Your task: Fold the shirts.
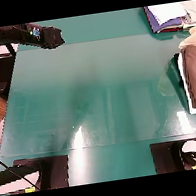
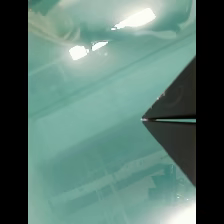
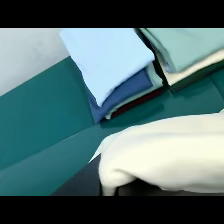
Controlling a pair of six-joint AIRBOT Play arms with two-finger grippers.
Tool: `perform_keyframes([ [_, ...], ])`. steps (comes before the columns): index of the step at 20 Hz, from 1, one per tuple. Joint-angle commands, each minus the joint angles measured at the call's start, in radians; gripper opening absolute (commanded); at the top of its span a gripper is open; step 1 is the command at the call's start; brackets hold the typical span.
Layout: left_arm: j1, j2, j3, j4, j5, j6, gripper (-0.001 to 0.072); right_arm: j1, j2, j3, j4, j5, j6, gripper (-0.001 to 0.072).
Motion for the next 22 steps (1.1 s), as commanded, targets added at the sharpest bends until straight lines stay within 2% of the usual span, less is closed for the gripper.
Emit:
perform_keyframes([
  [1,0.0,0.0,0.001,0.0,-0.004,0.001,0.0025,-0.059,0.121,-0.129,-0.015,0.067,0.003,0.0016],
  [5,0.0,0.0,0.001,0.0,-0.004,0.002,0.0024,-0.121,0.268,-0.308,-0.164,0.158,0.003,0.0016],
  [9,0.0,0.0,0.001,0.0,-0.005,0.005,0.0024,-0.169,0.408,-0.547,-0.302,0.167,0.003,0.0017],
  [13,0.0,0.0,0.001,0.001,-0.014,0.01,0.0024,-0.235,0.495,-0.77,-0.314,0.161,0.003,0.0017],
  [17,0.0,0.0,0.001,0.001,-0.023,0.01,0.0025,-0.29,0.517,-0.889,-0.333,0.164,-0.001,0.0018],
  [18,0.0,0.0,0.001,0.001,-0.023,0.01,0.0024,-0.296,0.517,-0.903,-0.361,0.168,-0.001,0.0039],
  [19,0.0,-0.001,0.001,0.001,-0.023,0.01,0.0025,-0.298,0.517,-0.911,-0.403,0.172,-0.001,0.0226],
  [20,0.0,0.0,0.001,0.001,-0.023,0.01,0.0024,-0.298,0.517,-0.916,-0.443,0.169,0.0,0.0508],
  [21,0.0,0.0,0.001,0.001,-0.023,0.01,0.0024,-0.298,0.517,-0.913,-0.455,0.162,0.001,0.0671],
  [22,0.0,0.0,0.001,0.001,-0.023,0.01,0.0024,-0.297,0.517,-0.899,-0.45,0.156,0.001,0.0675],
])
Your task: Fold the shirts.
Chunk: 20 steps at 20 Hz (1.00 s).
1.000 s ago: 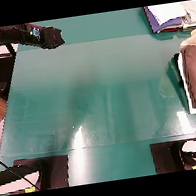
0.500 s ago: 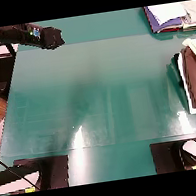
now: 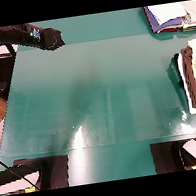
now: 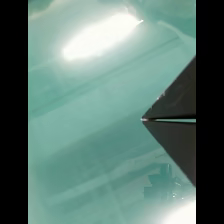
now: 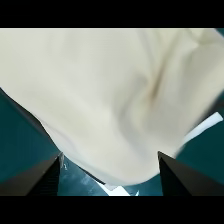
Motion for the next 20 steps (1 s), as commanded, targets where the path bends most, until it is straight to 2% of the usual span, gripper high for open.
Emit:
perform_keyframes([
  [1,0.0,0.0,0.001,0.0,-0.001,0.0,0.0024,-0.003,0.005,0.009,-0.034,-0.014,0.002,0.0674],
  [4,0.0,0.0,0.001,0.0,0.002,0.0,0.0025,0.084,0.005,0.122,0.043,-0.029,0.002,0.0674],
  [8,0.0,0.0,0.001,0.0,0.013,-0.001,0.0025,0.352,0.005,0.262,0.175,-0.059,0.002,0.0665],
  [10,0.0,0.0,0.001,0.0,0.034,-0.001,0.0025,0.526,0.005,0.298,0.169,-0.089,0.001,0.0566],
  [13,0.0,0.0,0.001,0.0,0.043,-0.001,0.0025,0.753,0.005,0.304,0.168,-0.161,0.001,0.0533],
  [16,0.0,0.0,0.001,0.0,0.048,-0.001,0.0025,0.918,0.005,0.304,0.161,-0.207,0.0,0.0016],
  [20,0.0,0.0,0.001,0.0,0.048,-0.001,0.0025,0.996,0.005,0.304,0.161,-0.204,-0.015,0.0017],
])
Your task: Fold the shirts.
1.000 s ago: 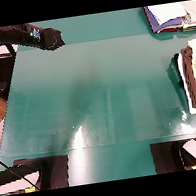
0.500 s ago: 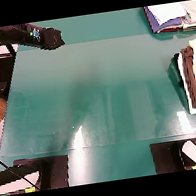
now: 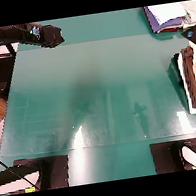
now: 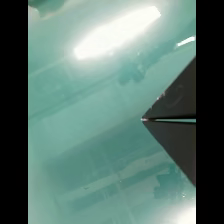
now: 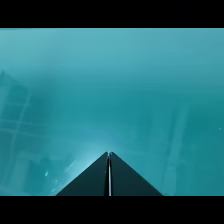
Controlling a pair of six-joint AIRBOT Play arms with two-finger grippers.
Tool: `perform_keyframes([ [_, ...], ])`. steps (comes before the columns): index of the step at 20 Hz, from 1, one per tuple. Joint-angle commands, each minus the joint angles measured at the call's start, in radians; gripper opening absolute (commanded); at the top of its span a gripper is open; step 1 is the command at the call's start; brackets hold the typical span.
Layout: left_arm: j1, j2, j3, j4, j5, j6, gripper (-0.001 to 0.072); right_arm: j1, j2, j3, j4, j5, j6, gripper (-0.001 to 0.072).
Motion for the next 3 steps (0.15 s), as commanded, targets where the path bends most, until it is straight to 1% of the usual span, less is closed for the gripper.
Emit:
perform_keyframes([
  [1,0.0,0.0,0.001,0.0,0.003,0.0,0.0025,0.079,0.0,0.003,0.001,-0.019,-0.008,0.0017],
  [3,0.0,0.0,0.001,0.0,0.003,0.0,0.0025,0.078,0.0,0.003,0.0,-0.019,-0.008,0.0017],
])
